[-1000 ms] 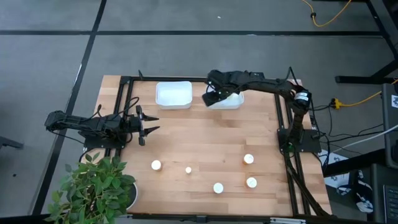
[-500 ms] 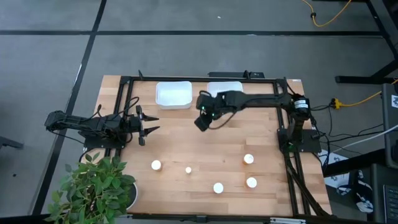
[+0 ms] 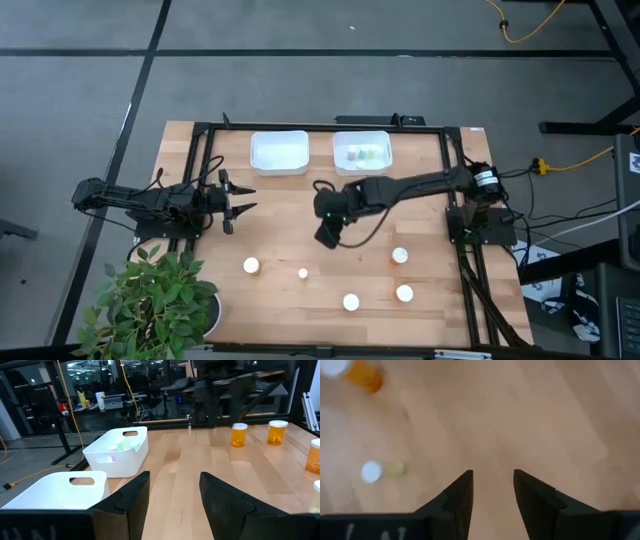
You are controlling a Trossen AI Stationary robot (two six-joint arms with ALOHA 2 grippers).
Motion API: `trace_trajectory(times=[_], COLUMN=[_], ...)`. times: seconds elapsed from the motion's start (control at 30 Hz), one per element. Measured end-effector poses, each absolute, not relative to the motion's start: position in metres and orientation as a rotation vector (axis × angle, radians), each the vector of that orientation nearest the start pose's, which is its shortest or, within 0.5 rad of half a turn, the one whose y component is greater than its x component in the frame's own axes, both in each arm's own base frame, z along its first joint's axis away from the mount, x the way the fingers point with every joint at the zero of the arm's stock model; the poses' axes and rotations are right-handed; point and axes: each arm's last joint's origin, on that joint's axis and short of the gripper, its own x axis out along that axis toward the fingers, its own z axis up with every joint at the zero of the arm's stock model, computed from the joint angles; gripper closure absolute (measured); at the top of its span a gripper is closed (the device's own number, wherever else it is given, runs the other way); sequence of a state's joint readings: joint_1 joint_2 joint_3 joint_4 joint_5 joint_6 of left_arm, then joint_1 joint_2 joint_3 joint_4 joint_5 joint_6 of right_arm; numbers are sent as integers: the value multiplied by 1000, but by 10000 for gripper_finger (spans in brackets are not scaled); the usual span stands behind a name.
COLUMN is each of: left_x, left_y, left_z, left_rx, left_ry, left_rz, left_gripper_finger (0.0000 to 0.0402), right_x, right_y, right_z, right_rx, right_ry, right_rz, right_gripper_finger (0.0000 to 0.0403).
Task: Pick and place medicine bottles into bin by pill shape (circle, oval)
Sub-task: Put the yellow pill bottle into the right white bin
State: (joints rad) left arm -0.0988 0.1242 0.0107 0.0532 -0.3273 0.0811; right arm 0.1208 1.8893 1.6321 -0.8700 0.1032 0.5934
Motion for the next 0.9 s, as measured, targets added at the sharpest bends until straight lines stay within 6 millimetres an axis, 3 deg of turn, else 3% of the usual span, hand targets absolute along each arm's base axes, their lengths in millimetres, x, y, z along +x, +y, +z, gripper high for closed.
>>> trace_trajectory(times=[0.53,0.77,0.9], left_x=[104,104,104], left_y=[-1,-1,-1], left_z=[162,162,162], left_rx=[94,94,94], left_ry=[68,68,69], left_rz=[226,226,226], left_gripper_finger=[235,235,235], right_x=[379,373,372], right_y=[124,145,155], right_z=[264,263,257], right_rx=[218,127,103], right_ry=[1115,1132,1146], right_rz=[6,176,247], right_gripper_finger=[261,261,241])
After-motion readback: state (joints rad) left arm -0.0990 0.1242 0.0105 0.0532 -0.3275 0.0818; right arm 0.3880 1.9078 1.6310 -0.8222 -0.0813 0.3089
